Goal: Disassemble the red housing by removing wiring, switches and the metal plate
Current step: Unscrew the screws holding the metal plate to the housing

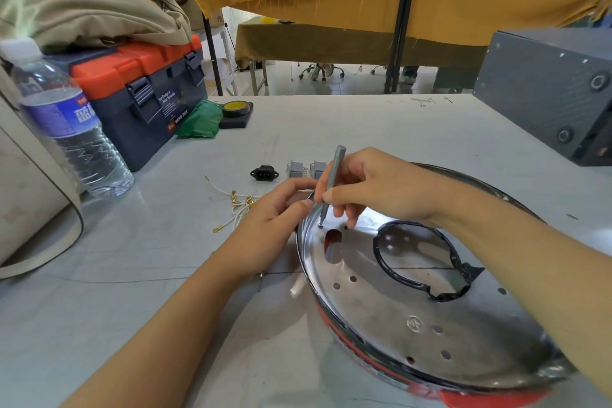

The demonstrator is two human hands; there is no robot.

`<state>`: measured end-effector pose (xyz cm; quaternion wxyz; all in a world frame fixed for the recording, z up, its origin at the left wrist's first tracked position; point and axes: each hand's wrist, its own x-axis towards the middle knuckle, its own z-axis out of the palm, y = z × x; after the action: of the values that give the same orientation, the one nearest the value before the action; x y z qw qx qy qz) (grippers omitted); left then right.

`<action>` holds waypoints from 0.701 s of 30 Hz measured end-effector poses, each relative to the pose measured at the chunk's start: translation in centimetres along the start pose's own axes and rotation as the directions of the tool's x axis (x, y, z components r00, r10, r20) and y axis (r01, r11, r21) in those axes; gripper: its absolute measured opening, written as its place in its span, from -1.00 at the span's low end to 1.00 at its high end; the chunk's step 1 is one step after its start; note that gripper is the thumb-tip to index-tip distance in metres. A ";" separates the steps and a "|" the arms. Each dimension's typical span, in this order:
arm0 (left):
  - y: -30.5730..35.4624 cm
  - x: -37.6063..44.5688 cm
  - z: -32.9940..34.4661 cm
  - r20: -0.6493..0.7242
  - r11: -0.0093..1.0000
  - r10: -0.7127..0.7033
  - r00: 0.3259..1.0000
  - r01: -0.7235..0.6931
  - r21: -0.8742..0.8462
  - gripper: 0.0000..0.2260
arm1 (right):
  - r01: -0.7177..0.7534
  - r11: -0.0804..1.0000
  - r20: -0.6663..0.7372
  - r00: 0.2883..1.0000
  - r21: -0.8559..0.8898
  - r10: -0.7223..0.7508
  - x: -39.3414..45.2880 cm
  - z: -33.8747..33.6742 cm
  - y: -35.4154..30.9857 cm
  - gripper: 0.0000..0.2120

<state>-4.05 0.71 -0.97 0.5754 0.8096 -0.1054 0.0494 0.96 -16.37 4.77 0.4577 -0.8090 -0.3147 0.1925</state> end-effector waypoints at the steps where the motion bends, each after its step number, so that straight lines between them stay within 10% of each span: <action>1: 0.0 0.0 0.0 0.000 1.000 0.000 1.000 0.000 -0.001 -0.74 | -0.006 1.000 -0.006 1.000 -0.012 0.006 0.0 0.1 0.0 -0.88; 21: 0.2 0.0 0.0 0.011 0.998 -0.029 1.000 0.029 -0.056 -0.70 | -0.011 0.984 -0.029 1.000 -0.179 0.006 0.2 0.3 -0.4 -0.86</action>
<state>-4.13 0.64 -0.77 0.5978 0.7949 -0.0978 0.0340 0.80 -15.87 4.98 0.3867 -0.8509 -0.3207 0.1537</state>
